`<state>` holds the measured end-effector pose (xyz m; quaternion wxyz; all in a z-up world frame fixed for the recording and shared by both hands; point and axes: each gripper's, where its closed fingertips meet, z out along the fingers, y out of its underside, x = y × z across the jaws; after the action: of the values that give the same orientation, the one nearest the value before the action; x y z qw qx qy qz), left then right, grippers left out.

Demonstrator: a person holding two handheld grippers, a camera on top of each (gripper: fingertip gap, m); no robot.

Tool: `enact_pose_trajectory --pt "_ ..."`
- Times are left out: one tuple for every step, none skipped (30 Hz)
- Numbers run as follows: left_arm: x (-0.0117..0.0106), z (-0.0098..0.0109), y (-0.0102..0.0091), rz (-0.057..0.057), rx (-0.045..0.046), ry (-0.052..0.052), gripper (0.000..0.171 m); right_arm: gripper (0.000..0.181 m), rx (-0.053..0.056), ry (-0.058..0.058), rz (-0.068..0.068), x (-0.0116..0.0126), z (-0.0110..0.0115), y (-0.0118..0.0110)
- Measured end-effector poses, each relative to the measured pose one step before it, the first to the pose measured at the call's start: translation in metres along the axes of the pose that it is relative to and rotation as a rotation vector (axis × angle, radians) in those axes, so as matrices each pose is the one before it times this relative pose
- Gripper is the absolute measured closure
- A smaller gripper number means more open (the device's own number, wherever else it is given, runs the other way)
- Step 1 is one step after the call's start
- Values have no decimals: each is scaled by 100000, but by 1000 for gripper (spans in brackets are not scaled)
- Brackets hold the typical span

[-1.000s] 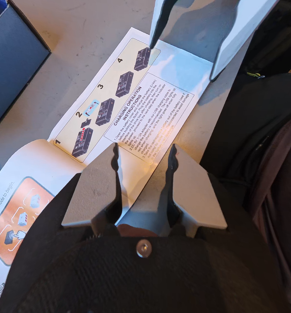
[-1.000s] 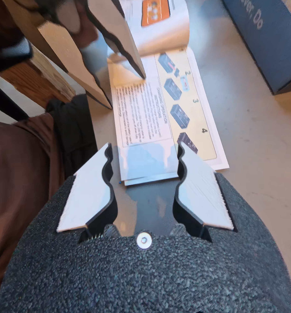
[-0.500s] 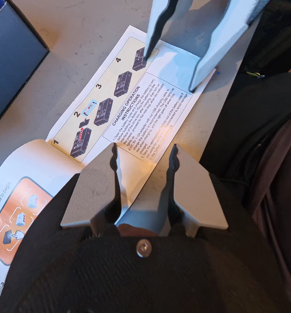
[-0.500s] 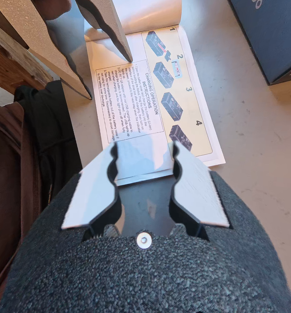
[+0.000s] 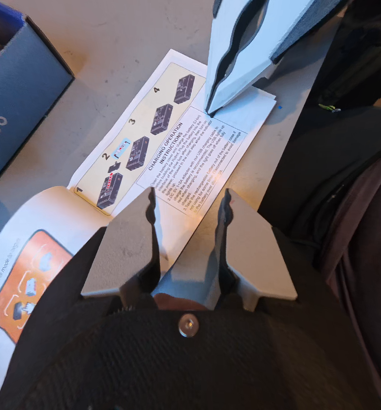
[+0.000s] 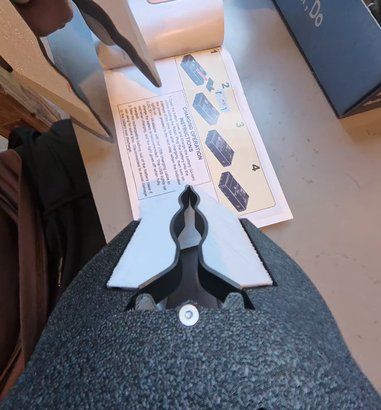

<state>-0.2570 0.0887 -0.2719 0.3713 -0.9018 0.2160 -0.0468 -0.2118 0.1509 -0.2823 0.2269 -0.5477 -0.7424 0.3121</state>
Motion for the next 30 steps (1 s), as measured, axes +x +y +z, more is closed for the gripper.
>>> enact_pose_trajectory --pt "-335 -192 -114 -159 578 -1480 112 181 473 -697 1792 -7 -1 -37" --pt "-296 -157 -108 -232 577 -1331 113 181 543 -789 1832 13 -14 -36" --pt "-241 -110 -86 -342 613 -981 113 181 807 -636 1855 48 -37 -97" --pt "-169 -52 -27 -289 324 -591 113 181 937 -271 1260 104 -79 -96" --pt "-151 -4 49 -197 -76 -579 113 181 995 -432 261 65 -128 -106" --pt "-209 14 72 -108 -225 -903 113 174 1297 -768 -238 -24 -206 -163" --pt "-181 13 89 17 -282 -747 113 158 1368 -674 46 -44 -243 -179" --pt "-105 -31 58 -245 -145 -153 113 145 858 -781 579 -52 -243 -69" --pt "35 -130 -139 -1148 719 828 112 134 335 -1255 912 -108 -207 52" --pt "210 -236 -398 -1909 2017 2199 112 124 130 -1407 982 -110 -160 113" --pt "282 -308 -613 -2297 3141 2692 111 120 -22 -543 738 36 -133 165" --pt "143 -298 -613 -2367 3158 1888 111 118 -110 1003 94 256 -111 159" --pt "-111 -213 -420 -1972 2019 342 110 115 -235 1947 -665 373 -118 133" --pt "-238 -134 -149 -1122 569 -614 109 111 -746 1913 -1226 326 -109 125" --pt "-207 -46 81 -170 -572 -667 106 104 -1259 1618 -1485 238 -102 139" --pt "-142 10 232 238 -1060 -540 105 99 -1306 956 -1513 102 -100 118" --pt "-29 48 262 189 -992 -142 103 96 -994 -62 -1131 -75 -113 79" --pt "44 72 229 82 -842 213 102 92 -364 -712 -499 -203 -122 -2" --pt "56 91 178 118 -568 185 101 91 389 -831 -235 -228 -128 -135" --pt "33 106 136 329 -375 152 101 91 964 -747 -326 -249 -134 -252" --pt "6 140 138 266 -445 96 102 91 990 -723 -366 -235 -79 -292" --pt "-24 177 138 -183 -697 59 102 91 407 -338 -319 -155 6 -189" --pt "16 185 115 -484 -691 241 102 91 -206 471 -372 -11 86 -67" --pt "93 157 69 -349 -471 496 102 91 -539 761 -447 46 142 41" --pt "154 125 103 163 -518 549 102 91 -893 259 -255 -24 174 144" --pt "77 126 154 800 -824 -251 102 91 -1172 -131 139 -57 205 213" --pt "-79 140 230 1145 -1193 -1401 102 91 -1121 -141 227 -72 216 251" --pt "-69 155 302 1356 -1540 -1448 102 91 -1524 -118 15 -64 241 323" --pt "31 159 279 1273 -1380 -836 101 91 -2393 209 -209 -19 256 462" --pt "126 145 199 896 -892 -209 100 91 -952 664 -495 53 184 236"
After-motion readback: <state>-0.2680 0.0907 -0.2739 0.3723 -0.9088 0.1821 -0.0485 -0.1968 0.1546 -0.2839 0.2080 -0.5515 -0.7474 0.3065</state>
